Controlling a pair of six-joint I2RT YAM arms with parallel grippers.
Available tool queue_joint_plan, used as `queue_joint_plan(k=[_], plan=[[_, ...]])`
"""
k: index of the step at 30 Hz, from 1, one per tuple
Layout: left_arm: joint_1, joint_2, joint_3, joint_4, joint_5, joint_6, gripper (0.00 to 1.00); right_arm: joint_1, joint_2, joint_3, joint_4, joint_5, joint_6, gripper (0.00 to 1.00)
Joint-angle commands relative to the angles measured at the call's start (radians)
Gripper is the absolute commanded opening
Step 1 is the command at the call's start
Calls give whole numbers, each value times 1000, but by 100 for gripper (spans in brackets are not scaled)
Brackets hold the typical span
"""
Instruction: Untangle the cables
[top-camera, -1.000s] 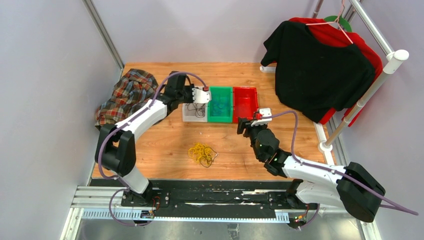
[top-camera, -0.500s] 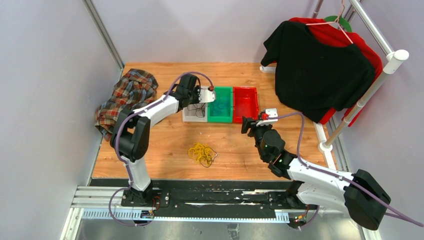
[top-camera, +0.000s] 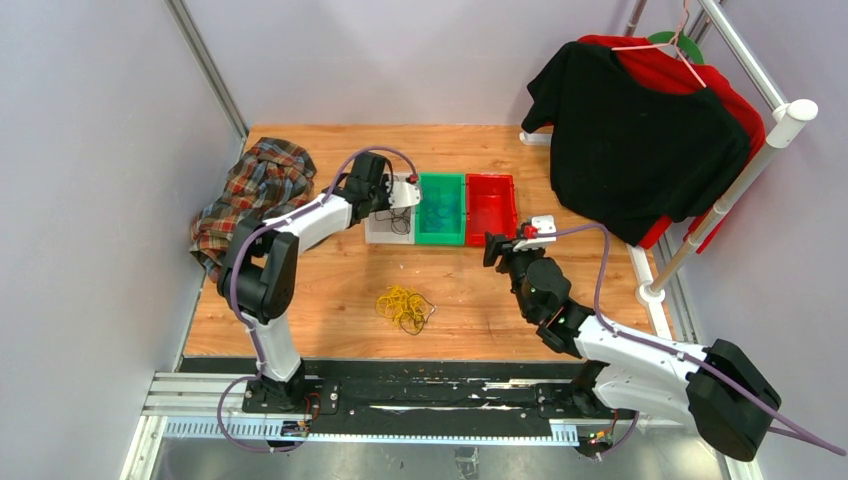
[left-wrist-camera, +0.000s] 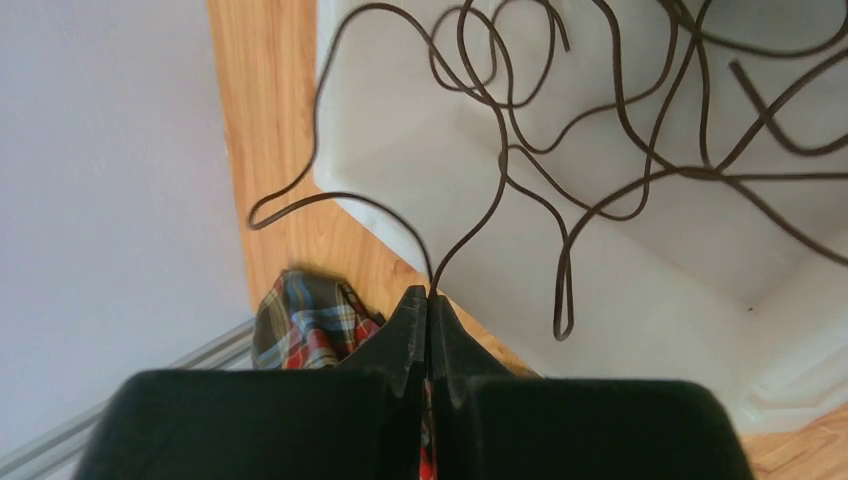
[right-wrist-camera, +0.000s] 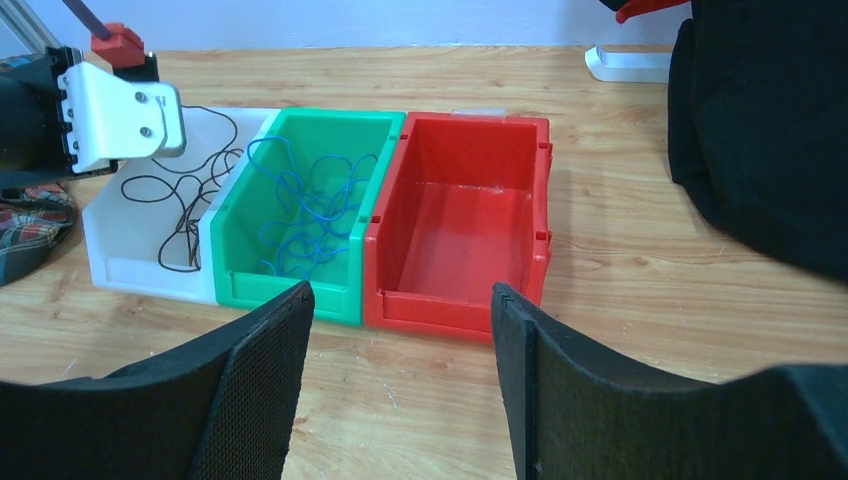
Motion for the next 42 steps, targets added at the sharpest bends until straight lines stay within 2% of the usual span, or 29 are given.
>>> queue_joint_plan(k=[1,8,19,23,24,26,34,36,40,42], plan=[[-42,-14,80,-23,39,-64,0,-19,-20,-25,1,-1,14,65],[-115,50,136,-56,50,-106,0,-28,-56,-52,-10,8,15,66],[-115,169,156,-28,5,-153,0,-58,-103,-79,-30,-4,21,66],[-106,166,190,-66,15,-198,1,-59,-116,-77,-42,-18,20,65],[-102,154,204,-80,26,-219,6,-59,-117,-74,-44,-21,20,65],[-86,123,241,-122,61,-264,23,-59,-116,-67,-45,-27,20,65],[-11,-3,382,-423,256,-369,80,-60,-123,-21,-89,-60,18,65],[0,-36,398,-480,291,-373,86,-59,-129,-5,-106,-69,15,66],[8,-115,385,-583,371,-395,88,-59,-124,23,-135,-104,21,66],[7,-176,320,-613,442,-433,89,-57,-115,32,-146,-114,32,66]])
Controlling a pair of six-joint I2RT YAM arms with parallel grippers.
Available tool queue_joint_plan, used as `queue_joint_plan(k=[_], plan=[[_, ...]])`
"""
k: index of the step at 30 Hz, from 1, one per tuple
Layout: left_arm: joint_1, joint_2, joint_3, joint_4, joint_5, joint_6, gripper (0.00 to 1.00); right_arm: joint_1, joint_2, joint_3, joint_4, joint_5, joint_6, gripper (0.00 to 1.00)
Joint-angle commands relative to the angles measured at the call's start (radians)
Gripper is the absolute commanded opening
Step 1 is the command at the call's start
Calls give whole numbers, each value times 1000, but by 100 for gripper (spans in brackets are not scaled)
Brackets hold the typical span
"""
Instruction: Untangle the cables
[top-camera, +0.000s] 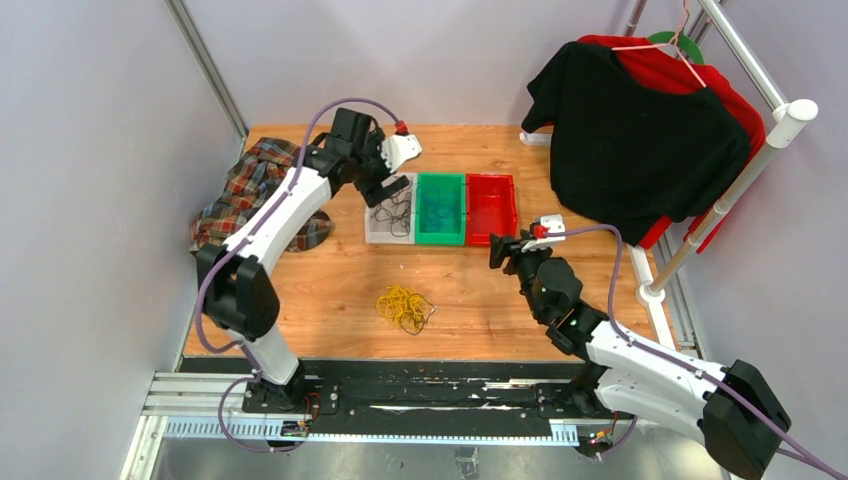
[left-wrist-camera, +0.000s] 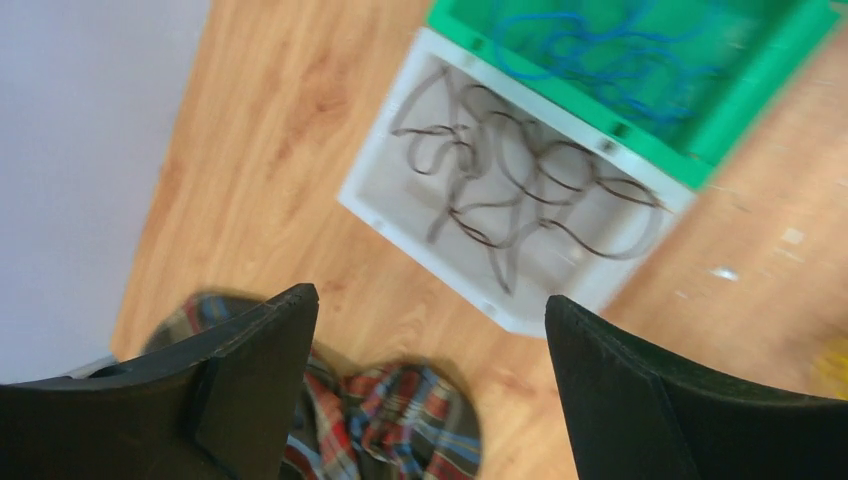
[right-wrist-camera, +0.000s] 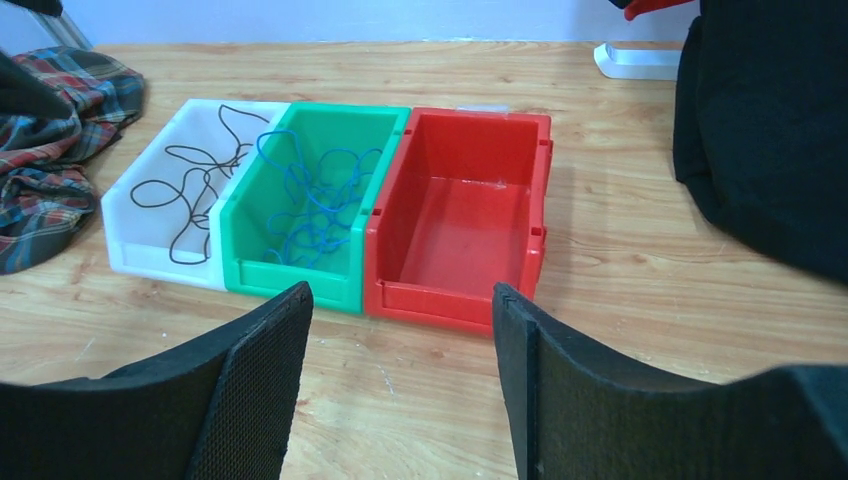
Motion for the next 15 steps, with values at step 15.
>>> queue_joint_plan(k=[15], plan=[[-89,-327,-629,-93,325,-146,75,-10,87,66,-58,-80,91,66]])
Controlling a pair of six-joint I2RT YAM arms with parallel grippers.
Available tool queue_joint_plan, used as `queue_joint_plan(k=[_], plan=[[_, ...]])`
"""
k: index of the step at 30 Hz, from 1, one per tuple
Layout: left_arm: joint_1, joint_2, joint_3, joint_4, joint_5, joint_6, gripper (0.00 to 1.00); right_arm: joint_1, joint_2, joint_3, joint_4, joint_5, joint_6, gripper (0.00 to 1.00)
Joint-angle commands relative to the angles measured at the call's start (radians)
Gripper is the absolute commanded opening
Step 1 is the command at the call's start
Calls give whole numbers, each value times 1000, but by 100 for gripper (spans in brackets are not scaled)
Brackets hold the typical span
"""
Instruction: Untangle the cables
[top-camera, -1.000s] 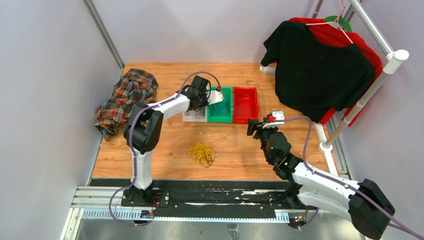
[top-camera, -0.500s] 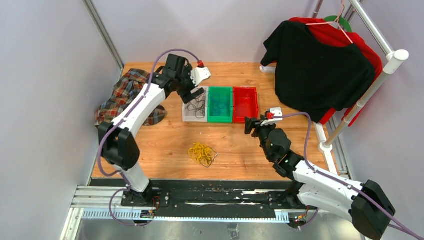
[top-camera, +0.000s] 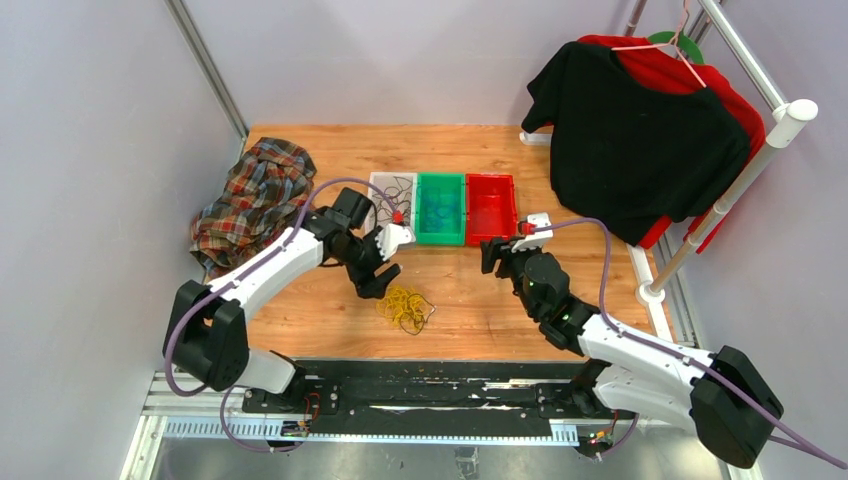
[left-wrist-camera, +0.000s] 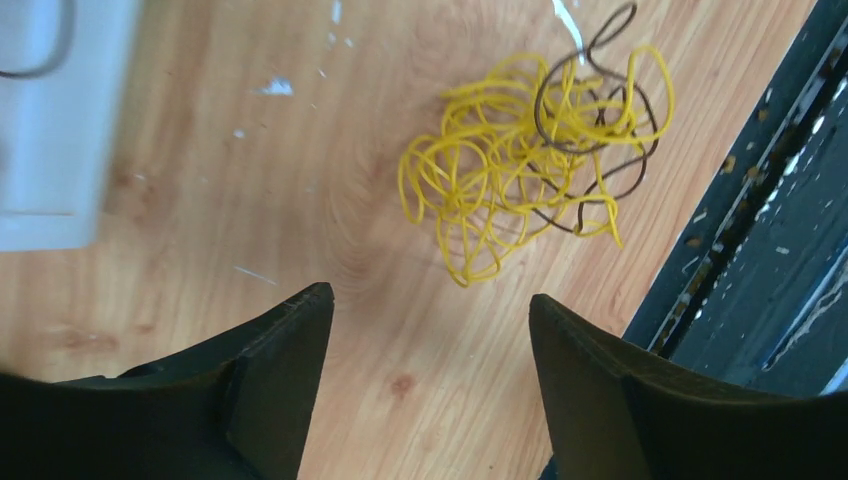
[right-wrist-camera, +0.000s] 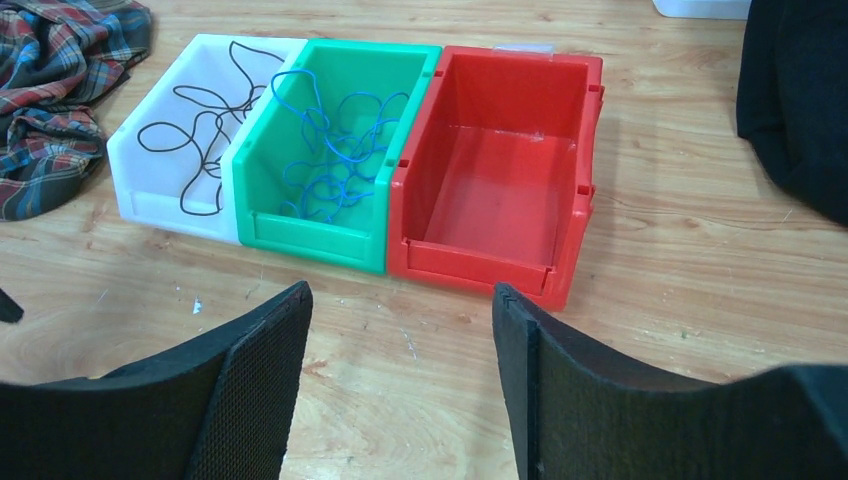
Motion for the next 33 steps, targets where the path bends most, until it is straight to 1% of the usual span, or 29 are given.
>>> queue_joint_plan(k=[1,4,5,9,10,12,15,17,21,25,30,33], plan=[[-6,15,-69,68,7,-6,72,-9,-1,30,2,-9,26,65],[-24,39,-119,129,-24,-4,66,-8,8,31,3,-8,35,64],[-32,45,-127,147,-29,-6,65,-8,11,30,4,-45,39,63],[-55,56,-135,200,-20,-40,61,4,35,33,5,-107,70,64],[-60,56,-137,208,-23,-44,57,10,47,31,6,-125,90,64],[-63,54,-136,213,-39,-41,44,24,82,28,12,-185,120,66],[-63,30,-133,189,-80,-6,19,50,174,36,31,-289,151,71],[-63,1,-137,173,-99,18,10,64,243,41,66,-366,167,72],[-63,-53,-155,164,-134,51,7,74,391,82,137,-553,171,74],[-63,-59,-164,164,-168,57,6,87,471,122,167,-701,151,74],[-63,-61,-179,177,-205,68,5,102,508,134,169,-774,134,74],[-63,-63,-185,184,-219,72,5,107,536,160,123,-764,119,74]])
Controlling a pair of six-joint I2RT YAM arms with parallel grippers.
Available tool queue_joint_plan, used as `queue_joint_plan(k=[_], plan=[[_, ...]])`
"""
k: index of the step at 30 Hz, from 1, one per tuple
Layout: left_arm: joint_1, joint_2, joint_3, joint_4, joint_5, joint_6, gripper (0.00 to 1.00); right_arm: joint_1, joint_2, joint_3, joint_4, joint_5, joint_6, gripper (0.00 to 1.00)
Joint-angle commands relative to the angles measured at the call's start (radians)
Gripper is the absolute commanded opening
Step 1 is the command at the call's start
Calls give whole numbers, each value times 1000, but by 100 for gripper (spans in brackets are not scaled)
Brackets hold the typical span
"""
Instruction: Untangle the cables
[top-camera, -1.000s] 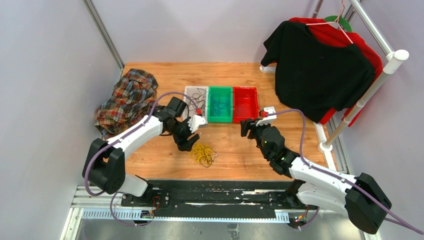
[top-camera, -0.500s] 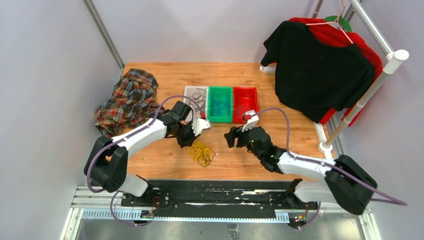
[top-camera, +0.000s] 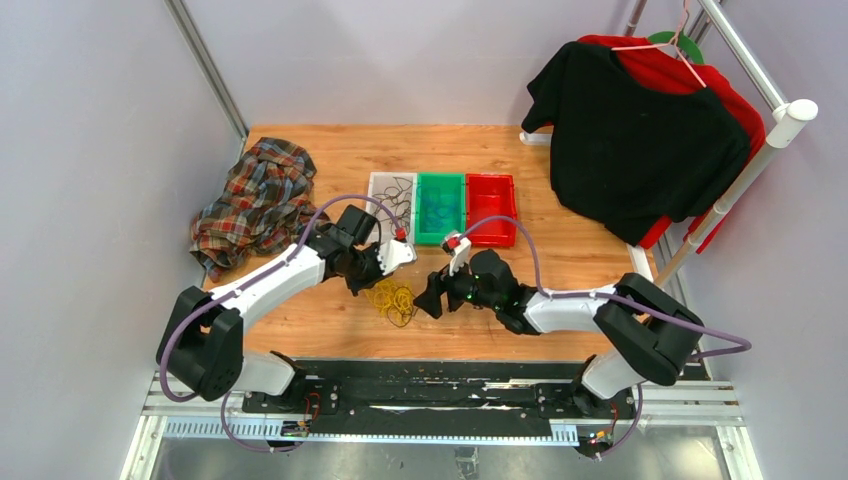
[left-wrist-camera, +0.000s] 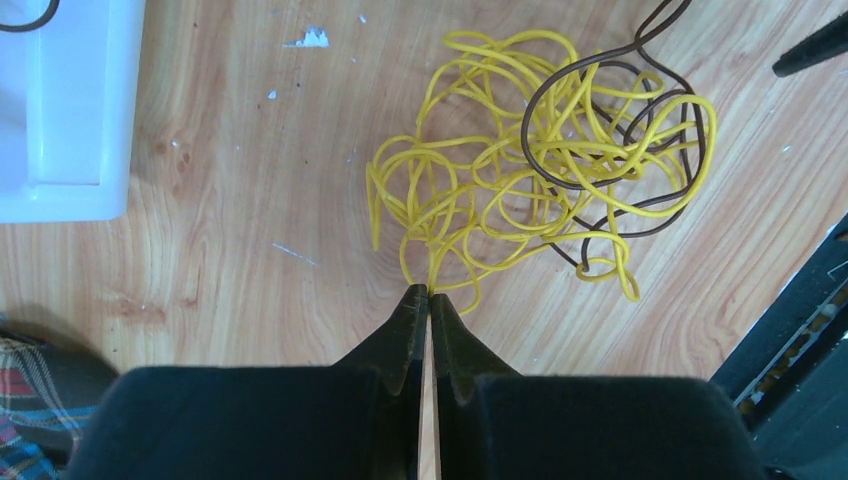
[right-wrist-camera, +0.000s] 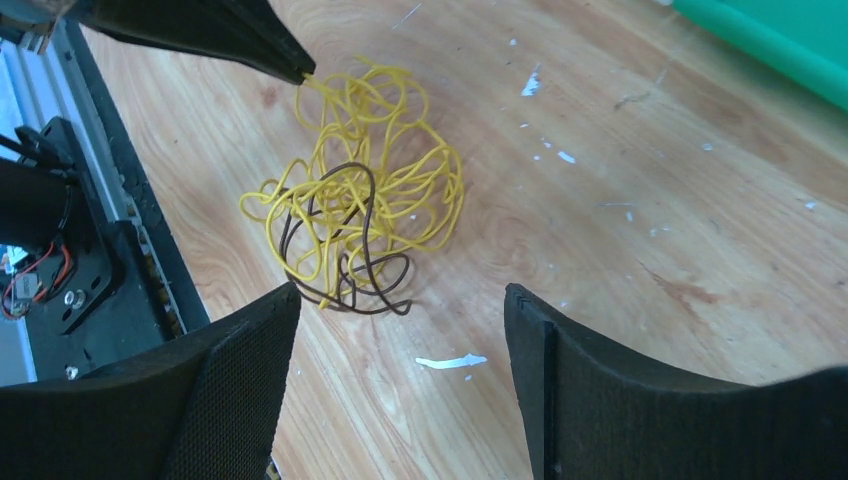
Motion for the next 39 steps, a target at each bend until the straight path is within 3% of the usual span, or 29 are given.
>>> queue_joint_plan(k=[1,5,15,17,19,20,34,39], plan=[[-5,-17,-9,22,-37,21,4,21,44,56,-19,-45,-30,74],[-5,-28,-14,18,-46,27,4,28,92,83,-10,-40,-30,69],[-5,-36,-13,23,-68,45,4,57,168,136,-16,-41,-32,42],[-5,-37,-11,19,-76,50,4,57,157,121,-7,-36,-27,29],[-5,-40,-6,9,-90,57,3,57,126,102,-2,-15,-19,6],[-5,-43,-5,5,-96,62,3,57,95,89,-2,4,-15,1],[-5,-161,-75,-36,-197,210,1,-50,-412,-29,-262,445,-53,1],[-5,-178,-83,-44,-211,230,1,-104,-577,-46,-298,518,-86,1]])
